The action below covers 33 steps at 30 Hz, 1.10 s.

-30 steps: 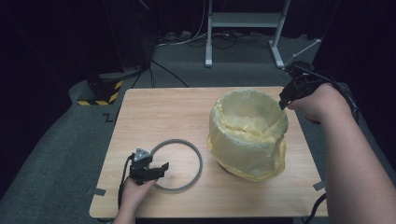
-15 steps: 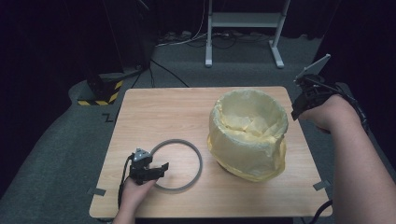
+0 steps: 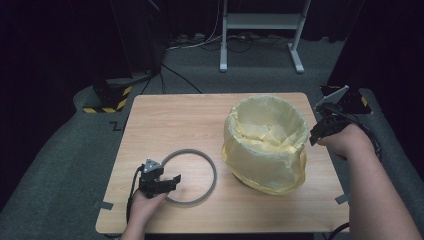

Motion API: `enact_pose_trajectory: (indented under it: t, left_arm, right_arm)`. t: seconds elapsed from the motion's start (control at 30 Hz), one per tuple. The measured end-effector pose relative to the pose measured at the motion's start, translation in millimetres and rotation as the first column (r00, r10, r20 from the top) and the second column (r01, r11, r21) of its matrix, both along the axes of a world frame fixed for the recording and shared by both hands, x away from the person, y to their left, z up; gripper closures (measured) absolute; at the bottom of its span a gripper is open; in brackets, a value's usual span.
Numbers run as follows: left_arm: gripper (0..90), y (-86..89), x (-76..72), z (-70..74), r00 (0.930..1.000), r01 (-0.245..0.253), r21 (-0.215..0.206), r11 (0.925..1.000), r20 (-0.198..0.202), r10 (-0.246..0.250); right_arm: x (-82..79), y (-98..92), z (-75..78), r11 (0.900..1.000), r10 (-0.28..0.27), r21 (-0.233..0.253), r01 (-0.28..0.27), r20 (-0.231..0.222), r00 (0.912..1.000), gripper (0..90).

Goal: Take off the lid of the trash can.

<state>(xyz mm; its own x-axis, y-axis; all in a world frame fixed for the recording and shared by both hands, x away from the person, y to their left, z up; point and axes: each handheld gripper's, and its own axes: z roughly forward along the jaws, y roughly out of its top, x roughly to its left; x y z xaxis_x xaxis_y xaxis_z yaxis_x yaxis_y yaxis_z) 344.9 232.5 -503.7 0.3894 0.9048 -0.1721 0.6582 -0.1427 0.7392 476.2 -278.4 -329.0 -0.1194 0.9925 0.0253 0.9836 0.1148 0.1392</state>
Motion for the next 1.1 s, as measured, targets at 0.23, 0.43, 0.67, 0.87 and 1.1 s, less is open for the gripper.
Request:
enact_pose_trajectory:
  t: [0.23, 0.43, 0.67, 0.87, 1.1]
  left_arm:
    - [20.9, 0.3, 0.4, 0.4, 0.9999, 0.000, -0.012, 0.9999, -0.014, 0.000]
    - [20.9, 0.3, 0.4, 0.3, 0.9999, 0.001, -0.006, 1.0000, -0.012, -0.001]
    - [21.0, -0.4, 0.3, 0.1, 0.9999, 0.005, -0.009, 0.9999, -0.011, -0.006]
    - [20.9, -1.2, 0.7, -0.6, 0.9999, 0.008, 0.001, 1.0000, -0.014, -0.008]
    - [20.9, -1.7, 2.6, -2.3, 0.9997, 0.015, 0.013, 0.9998, -0.022, -0.014]
  right_arm:
    - [-1.6, -9.1, -45.3, 1.000, -0.011, 0.015, 0.011, -0.026, 0.9996, 60.5]
    - [-4.7, -12.3, -83.4, 1.000, -0.018, 0.024, 0.019, -0.043, 0.9989, 60.2]
    - [-12.1, -13.4, -116.1, 0.999, -0.011, 0.030, 0.012, -0.030, 0.9995, 58.6]
    - [-22.2, -17.9, -141.5, 0.999, -0.007, 0.031, 0.007, 0.013, 0.9999, 57.1]
    - [-42.4, -16.6, -154.5, 0.999, 0.037, 0.031, -0.042, 0.163, 0.9859, 57.8]
